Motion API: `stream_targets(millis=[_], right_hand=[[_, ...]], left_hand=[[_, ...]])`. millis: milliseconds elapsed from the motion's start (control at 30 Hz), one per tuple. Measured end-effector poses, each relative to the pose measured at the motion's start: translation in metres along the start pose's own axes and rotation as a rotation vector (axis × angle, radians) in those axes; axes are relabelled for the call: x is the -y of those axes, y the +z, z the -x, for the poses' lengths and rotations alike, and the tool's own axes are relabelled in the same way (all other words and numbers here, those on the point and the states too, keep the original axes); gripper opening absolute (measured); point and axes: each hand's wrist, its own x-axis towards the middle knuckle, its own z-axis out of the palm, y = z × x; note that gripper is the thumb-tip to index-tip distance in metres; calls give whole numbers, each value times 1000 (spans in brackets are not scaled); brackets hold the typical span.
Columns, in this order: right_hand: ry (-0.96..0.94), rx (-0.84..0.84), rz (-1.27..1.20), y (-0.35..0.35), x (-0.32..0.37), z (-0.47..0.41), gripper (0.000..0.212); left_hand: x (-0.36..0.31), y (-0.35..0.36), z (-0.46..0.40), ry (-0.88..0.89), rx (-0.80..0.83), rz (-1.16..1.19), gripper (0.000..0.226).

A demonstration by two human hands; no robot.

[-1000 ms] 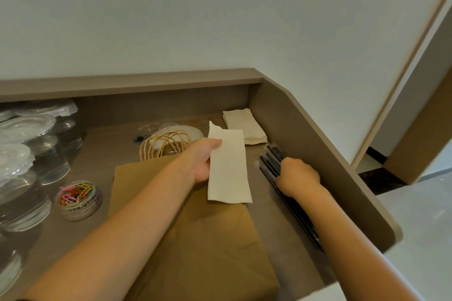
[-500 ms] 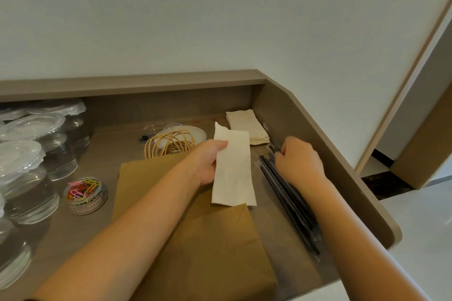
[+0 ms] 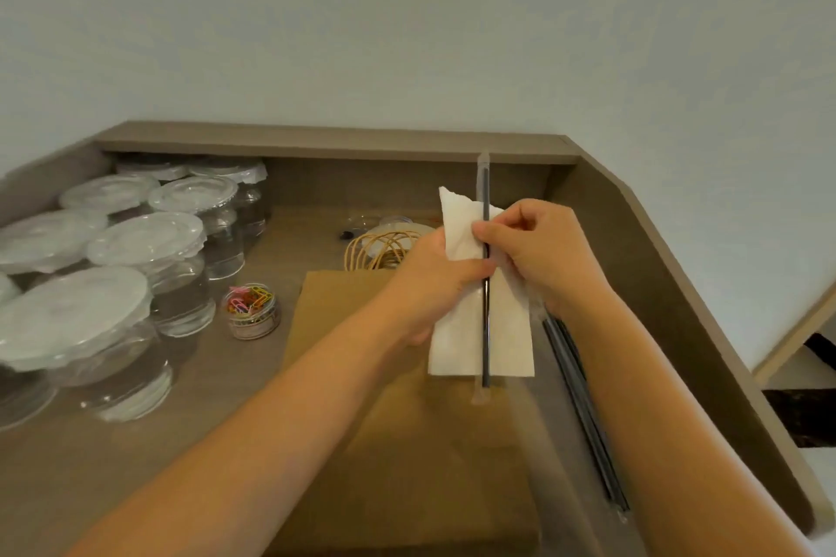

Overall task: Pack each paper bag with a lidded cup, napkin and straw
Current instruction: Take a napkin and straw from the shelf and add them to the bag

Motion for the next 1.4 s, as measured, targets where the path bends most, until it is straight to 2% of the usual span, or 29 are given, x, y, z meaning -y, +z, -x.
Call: stream_targets(millis=[100,200,300,367,600,733,933,1033,1100,1267,1400], right_hand=[[-59,5,-12,18,6,6,21],[13,97,-49,41,11,17,40],[67,308,-268,67,25,37,19],[58,390,-355,86,41,53,8],[-29,564,-330,177,98,137,14],[-112,642,-278,242,121,192,13],[-190,650,-154,350,139,256,3],[-265,692,-89,402,144,278,17],[-291,697,-56,434,146,286,17],[-269,629,-9,504,142,272,6],[-278,546,39,557,132,245,17]], left_hand=[[0,-14,17,47,-72,7,25],[1,-40,39,49,-111,-15,25],[2,-71,68,40,-124,-54,29],[1,-95,93,42,-123,-40,27],[1,-187,213,97,-196,-15,42],[7,-243,288,77,-246,-57,39],[23,-321,380,16,-446,-137,30],[33,-358,405,-25,-547,-173,31],[39,-380,415,-80,-623,-221,30],[59,-453,424,-212,-684,-520,16],[78,-523,423,-238,-809,-572,26]])
